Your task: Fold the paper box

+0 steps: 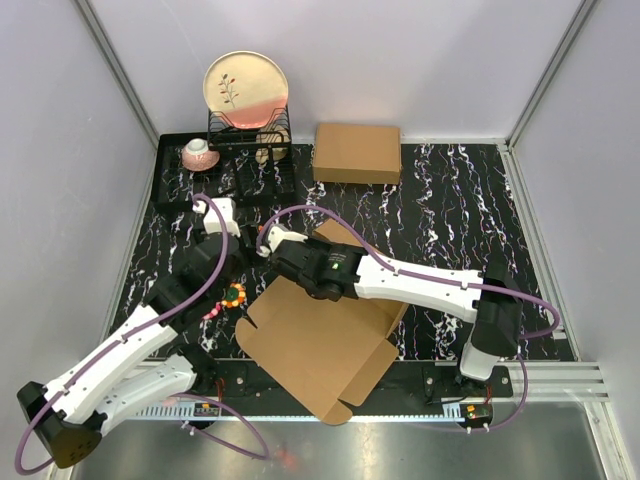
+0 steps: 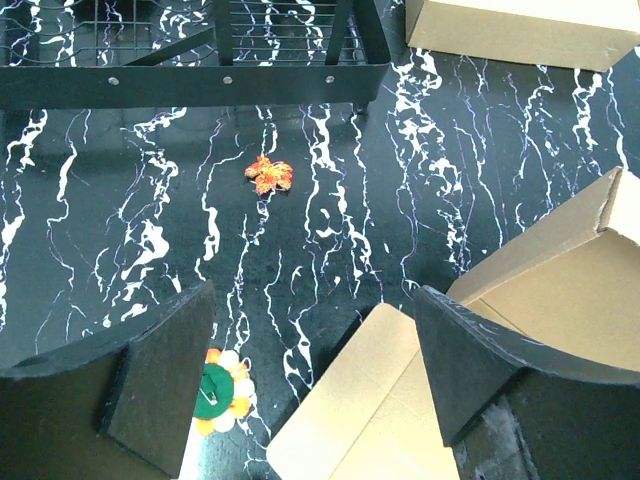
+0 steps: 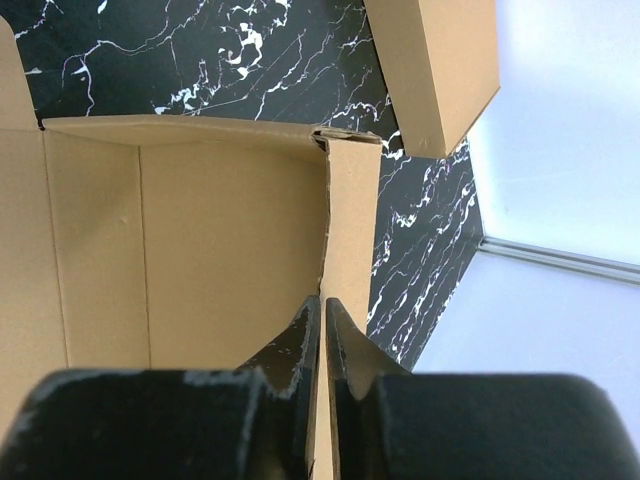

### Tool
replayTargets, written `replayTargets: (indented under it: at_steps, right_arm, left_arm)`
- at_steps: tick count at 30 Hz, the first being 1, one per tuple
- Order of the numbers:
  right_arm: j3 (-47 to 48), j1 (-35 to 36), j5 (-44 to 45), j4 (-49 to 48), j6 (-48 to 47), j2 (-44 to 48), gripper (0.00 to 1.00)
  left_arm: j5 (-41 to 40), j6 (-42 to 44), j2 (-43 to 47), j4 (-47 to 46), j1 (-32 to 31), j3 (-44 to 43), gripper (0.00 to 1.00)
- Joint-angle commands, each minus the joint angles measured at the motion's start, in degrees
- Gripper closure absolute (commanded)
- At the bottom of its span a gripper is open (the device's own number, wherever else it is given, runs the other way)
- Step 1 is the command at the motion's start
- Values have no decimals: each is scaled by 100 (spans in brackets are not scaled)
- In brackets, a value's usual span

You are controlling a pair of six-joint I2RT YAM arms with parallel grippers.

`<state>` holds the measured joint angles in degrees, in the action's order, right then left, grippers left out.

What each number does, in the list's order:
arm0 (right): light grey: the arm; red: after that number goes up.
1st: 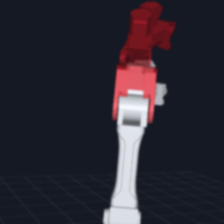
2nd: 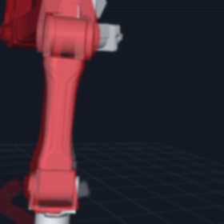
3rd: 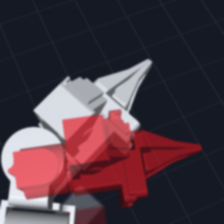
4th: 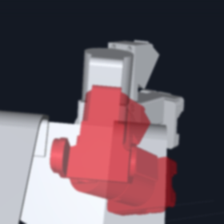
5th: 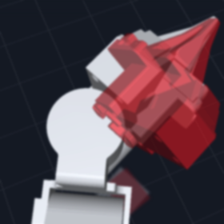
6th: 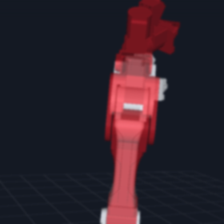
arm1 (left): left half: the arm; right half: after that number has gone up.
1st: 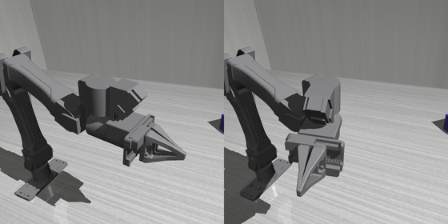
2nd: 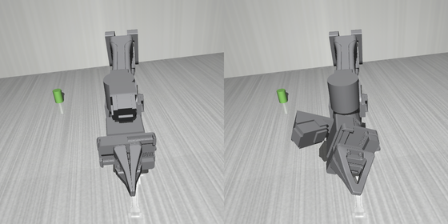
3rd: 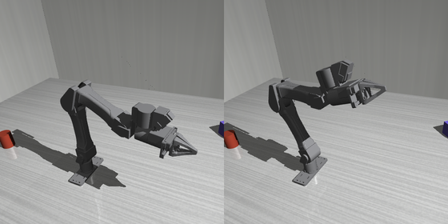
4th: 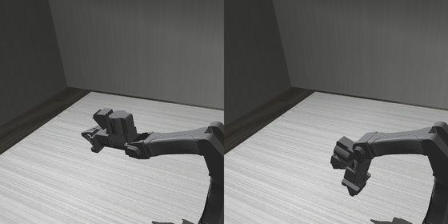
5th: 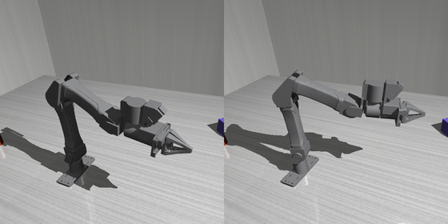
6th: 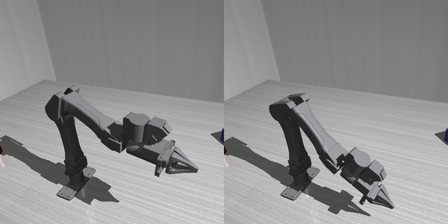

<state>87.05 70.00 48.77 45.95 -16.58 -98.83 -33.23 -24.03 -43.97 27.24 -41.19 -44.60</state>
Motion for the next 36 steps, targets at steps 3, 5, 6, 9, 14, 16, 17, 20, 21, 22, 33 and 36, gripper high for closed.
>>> replayTargets:
  at_steps: [3, 5, 6, 9, 14, 16, 17, 20, 21, 22, 33, 36]
  right_arm:
    - [-38, -267, 115, 45, 313, -198, 83]
    - [-73, -320, 115, 45, 348, -251, 78]
    - [-91, -346, 115, 45, 348, -260, 78]
    - [-118, -381, 150, 28, 348, -269, 76]
    - [-83, -434, 273, 19, 295, -330, 73]
    - [-91, -469, 238, 19, 304, -330, 87]
    - [-100, -487, 212, 19, 304, -322, 90]
    - [-144, -592, 177, 28, 357, -304, 100]
    - [-144, -627, 159, 28, 383, -278, 100]
    - [-127, -741, 107, 28, 427, -243, 100]
    - [682, -2840, -1351, 344, 1270, 293, 100]
    - [718, -3693, -2213, 423, 1875, 434, 100]
  left_arm:
    - [150, -66, -42, -369, -29, -198, 16]
    - [186, -75, -33, -386, -29, -181, 16]
    - [194, -75, -42, -387, -21, -155, 16]
    - [168, -67, -33, -404, -21, -119, 16]
    - [177, -67, -42, -422, -29, -84, 16]
    - [177, -67, -42, -430, -29, -84, 16]
    - [194, -67, -42, -431, -29, -84, 16]
    - [177, -49, -24, -431, -29, -102, 16]
    - [159, -40, -33, -448, -29, -128, 16]
    - [142, -23, -24, -466, -29, -145, 16]
    - [-87, 469, -437, -791, -29, -2008, 16]
    - [-43, 522, -438, -949, -29, -2132, 15]
